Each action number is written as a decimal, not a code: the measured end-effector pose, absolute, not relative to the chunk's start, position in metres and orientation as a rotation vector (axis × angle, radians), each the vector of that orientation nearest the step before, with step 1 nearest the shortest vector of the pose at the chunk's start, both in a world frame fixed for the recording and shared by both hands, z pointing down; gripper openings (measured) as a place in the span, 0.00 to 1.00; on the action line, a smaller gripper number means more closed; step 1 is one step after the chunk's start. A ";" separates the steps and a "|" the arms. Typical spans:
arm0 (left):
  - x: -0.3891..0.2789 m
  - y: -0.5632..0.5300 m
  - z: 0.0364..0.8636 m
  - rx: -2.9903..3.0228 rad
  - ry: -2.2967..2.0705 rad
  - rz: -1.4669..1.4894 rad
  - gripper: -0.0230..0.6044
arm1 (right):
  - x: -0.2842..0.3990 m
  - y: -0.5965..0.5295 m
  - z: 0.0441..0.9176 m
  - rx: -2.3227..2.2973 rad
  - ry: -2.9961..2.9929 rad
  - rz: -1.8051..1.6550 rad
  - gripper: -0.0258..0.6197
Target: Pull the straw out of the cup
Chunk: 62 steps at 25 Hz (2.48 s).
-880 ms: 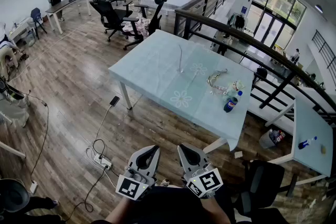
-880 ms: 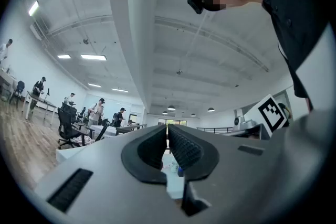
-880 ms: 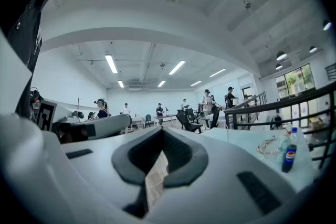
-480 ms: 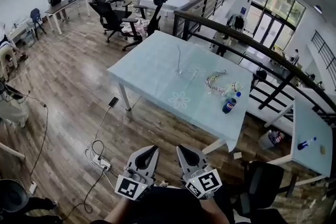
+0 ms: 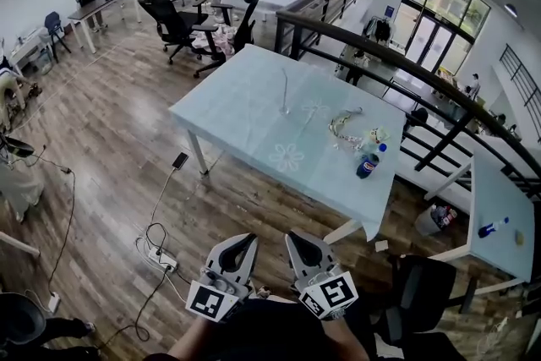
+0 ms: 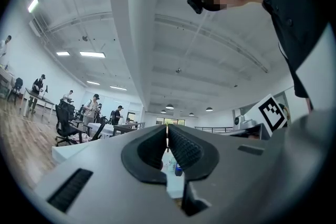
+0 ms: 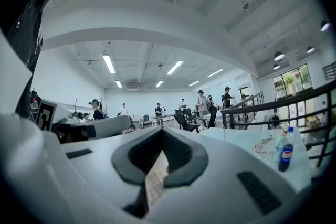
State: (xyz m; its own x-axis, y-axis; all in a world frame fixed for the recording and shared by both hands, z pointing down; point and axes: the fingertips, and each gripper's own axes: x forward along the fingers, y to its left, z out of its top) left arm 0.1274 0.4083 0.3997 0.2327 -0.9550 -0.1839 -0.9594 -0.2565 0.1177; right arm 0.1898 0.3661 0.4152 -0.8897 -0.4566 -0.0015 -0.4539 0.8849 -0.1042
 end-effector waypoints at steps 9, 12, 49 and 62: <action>0.116 0.374 0.394 -2.468 1.862 0.356 0.07 | 0.174 0.338 0.415 -0.739 3.033 -0.153 0.05; 0.104 0.358 0.394 -2.476 1.859 0.363 0.07 | 0.162 0.324 0.416 -0.742 3.040 -0.153 0.05; -0.088 0.142 0.396 -2.624 1.703 0.340 0.07 | -0.022 0.117 0.416 -1.002 3.008 -0.176 0.05; -0.090 0.094 0.404 -2.688 1.661 0.326 0.07 | -0.039 0.074 0.430 -1.008 3.022 -0.236 0.05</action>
